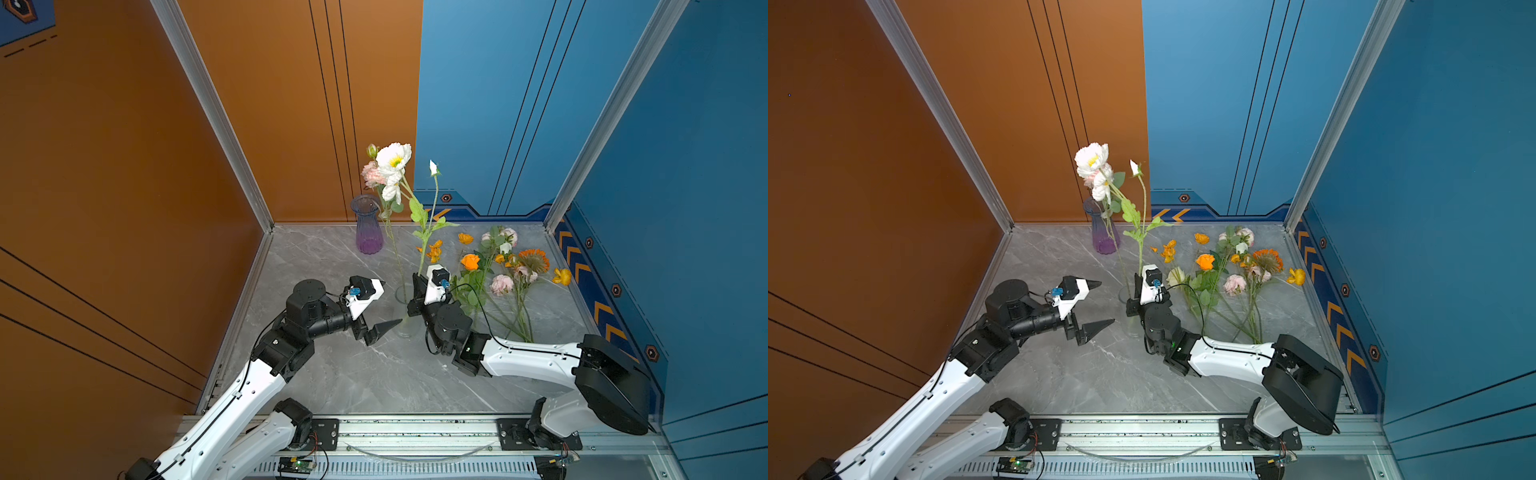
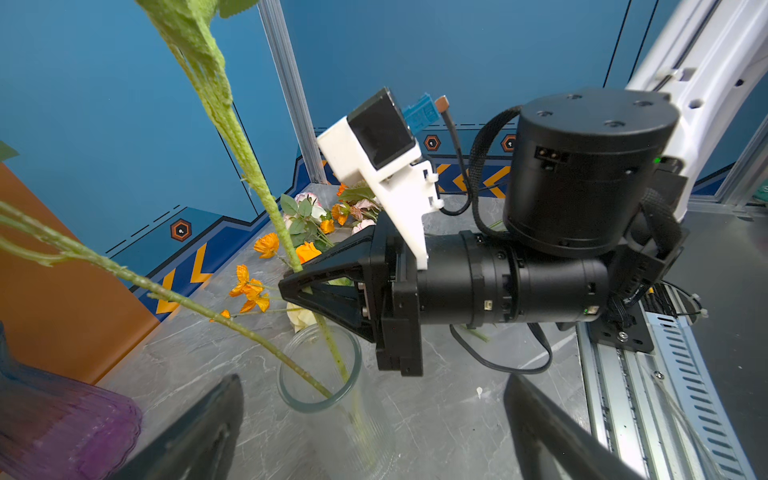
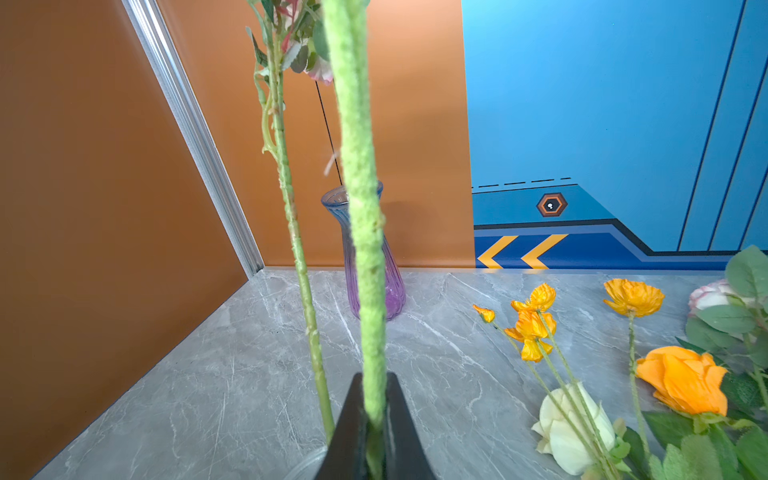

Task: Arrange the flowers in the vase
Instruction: 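Open the right gripper and draw it back from the clear vase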

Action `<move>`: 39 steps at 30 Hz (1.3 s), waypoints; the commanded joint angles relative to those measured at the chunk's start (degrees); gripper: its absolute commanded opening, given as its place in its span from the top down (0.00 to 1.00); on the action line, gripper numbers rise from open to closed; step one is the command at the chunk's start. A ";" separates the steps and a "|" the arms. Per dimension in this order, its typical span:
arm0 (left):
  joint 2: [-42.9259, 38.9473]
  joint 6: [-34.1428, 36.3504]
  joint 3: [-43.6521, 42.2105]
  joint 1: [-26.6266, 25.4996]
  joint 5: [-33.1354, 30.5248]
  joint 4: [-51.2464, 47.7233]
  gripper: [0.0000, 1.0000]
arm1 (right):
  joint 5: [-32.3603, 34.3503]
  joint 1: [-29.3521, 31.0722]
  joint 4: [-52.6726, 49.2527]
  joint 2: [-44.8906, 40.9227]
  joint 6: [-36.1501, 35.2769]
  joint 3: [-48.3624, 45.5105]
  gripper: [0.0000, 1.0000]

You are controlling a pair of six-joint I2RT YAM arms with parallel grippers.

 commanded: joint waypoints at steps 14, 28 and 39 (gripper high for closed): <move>0.28 -1.03 -0.01 0.39 1.62 1.38 0.02 | 2.23 1.12 2.73 1.02 1.57 -0.97 0.76; 0.64 -1.03 -0.03 0.40 1.97 1.38 0.02 | 3.17 2.27 1.97 -1.68 0.51 -2.62 0.54; 1.49 -1.27 0.11 0.20 2.78 1.39 0.02 | 5.98 3.48 -2.98 -7.91 -0.65 -5.08 0.20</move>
